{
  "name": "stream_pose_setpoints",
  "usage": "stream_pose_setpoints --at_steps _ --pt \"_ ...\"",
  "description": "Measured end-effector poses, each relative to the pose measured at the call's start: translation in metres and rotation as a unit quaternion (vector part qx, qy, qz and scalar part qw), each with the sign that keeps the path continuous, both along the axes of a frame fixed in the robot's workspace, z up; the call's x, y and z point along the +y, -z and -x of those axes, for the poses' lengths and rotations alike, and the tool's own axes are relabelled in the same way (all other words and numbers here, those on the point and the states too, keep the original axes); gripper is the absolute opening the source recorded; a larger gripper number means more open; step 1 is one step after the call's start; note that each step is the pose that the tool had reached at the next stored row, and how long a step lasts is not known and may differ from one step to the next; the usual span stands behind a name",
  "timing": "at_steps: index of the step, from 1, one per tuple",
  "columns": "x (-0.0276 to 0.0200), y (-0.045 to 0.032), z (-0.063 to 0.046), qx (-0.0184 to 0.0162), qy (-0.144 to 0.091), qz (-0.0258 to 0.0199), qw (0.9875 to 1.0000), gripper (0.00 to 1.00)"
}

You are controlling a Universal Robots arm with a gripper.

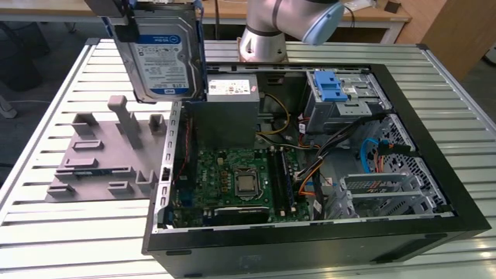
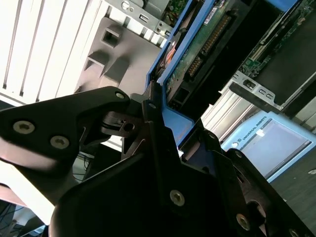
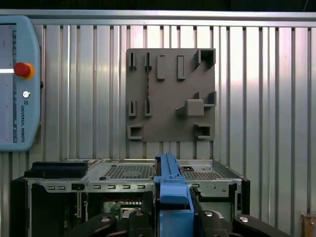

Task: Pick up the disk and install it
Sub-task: 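Pick up the disk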

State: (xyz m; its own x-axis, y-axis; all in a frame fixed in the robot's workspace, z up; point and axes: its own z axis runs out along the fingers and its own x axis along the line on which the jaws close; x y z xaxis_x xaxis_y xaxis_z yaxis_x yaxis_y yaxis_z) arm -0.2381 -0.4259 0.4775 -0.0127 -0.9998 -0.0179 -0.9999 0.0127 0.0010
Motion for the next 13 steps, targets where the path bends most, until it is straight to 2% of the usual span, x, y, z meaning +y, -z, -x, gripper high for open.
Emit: stream_pose_setpoints --at_steps 13 --pt "-0.0045 0.0003 -0.030 0.0000 0.000 0.0000 1.0000 0.37"
